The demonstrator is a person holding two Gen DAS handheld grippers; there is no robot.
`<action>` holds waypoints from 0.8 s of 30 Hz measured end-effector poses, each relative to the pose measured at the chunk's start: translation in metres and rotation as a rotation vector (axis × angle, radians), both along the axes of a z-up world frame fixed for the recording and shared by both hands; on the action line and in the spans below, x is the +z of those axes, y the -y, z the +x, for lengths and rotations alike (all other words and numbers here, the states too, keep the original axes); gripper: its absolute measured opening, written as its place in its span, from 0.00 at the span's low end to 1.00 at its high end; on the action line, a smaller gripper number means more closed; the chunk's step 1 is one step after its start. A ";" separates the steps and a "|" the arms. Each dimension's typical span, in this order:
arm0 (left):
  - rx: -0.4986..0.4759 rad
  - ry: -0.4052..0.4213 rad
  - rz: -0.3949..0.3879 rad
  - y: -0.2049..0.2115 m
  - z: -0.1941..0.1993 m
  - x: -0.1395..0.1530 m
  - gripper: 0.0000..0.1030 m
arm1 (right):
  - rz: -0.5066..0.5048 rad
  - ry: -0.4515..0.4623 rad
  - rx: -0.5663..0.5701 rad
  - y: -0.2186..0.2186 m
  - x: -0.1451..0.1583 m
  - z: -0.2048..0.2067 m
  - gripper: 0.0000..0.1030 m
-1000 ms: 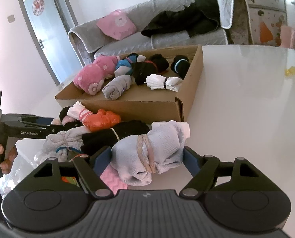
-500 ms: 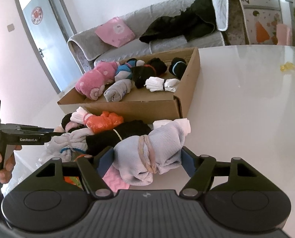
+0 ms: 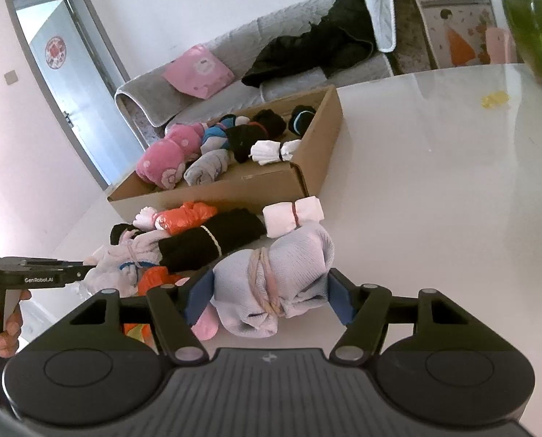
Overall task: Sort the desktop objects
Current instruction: 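Lift both held socks and carry them over the cardboard box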
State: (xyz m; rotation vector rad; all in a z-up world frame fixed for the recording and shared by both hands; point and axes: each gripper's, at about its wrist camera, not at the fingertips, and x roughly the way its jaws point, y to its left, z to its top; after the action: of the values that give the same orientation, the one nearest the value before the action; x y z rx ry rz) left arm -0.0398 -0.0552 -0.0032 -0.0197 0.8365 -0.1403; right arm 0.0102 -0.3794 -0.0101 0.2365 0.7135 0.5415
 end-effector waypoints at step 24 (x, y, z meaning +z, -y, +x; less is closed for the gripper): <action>0.018 0.001 -0.028 -0.007 -0.002 -0.002 0.30 | -0.075 0.028 0.070 -0.024 0.001 0.012 0.59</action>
State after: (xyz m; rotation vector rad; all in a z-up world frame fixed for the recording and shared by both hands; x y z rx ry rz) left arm -0.0416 -0.0482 -0.0050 -0.0533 0.8331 -0.1347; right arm 0.0225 -0.3557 -0.0086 0.1345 0.7153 0.5823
